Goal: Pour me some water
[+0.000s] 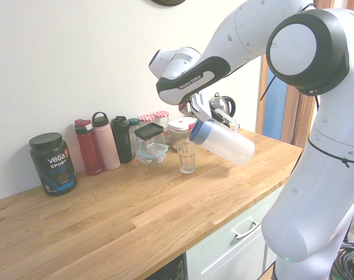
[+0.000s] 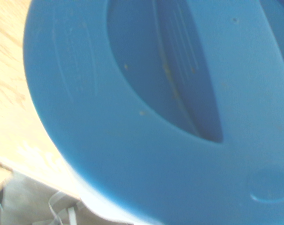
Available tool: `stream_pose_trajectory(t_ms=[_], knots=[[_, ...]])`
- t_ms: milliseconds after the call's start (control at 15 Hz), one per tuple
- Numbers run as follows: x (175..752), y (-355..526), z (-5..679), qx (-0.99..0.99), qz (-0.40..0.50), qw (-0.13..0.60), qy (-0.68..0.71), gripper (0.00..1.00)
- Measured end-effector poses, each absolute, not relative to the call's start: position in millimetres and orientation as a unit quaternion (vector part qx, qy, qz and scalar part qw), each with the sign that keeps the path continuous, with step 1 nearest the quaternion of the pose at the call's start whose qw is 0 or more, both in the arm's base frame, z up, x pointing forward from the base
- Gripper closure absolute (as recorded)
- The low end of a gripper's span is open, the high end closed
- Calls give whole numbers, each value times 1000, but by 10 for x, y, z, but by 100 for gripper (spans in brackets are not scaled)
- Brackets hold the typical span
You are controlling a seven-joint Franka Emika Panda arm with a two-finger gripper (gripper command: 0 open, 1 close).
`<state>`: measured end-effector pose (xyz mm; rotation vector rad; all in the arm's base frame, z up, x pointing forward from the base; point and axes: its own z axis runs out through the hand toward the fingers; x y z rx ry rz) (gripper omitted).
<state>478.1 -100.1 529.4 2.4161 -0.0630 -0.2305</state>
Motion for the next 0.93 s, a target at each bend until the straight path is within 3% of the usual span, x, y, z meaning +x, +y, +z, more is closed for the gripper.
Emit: stream_pose_trajectory(t_ms=[400,933], knots=[[4206,-1589,6006,979,3,195,-59,100],[3890,-2234,5642,975,74,13,-210,100]])
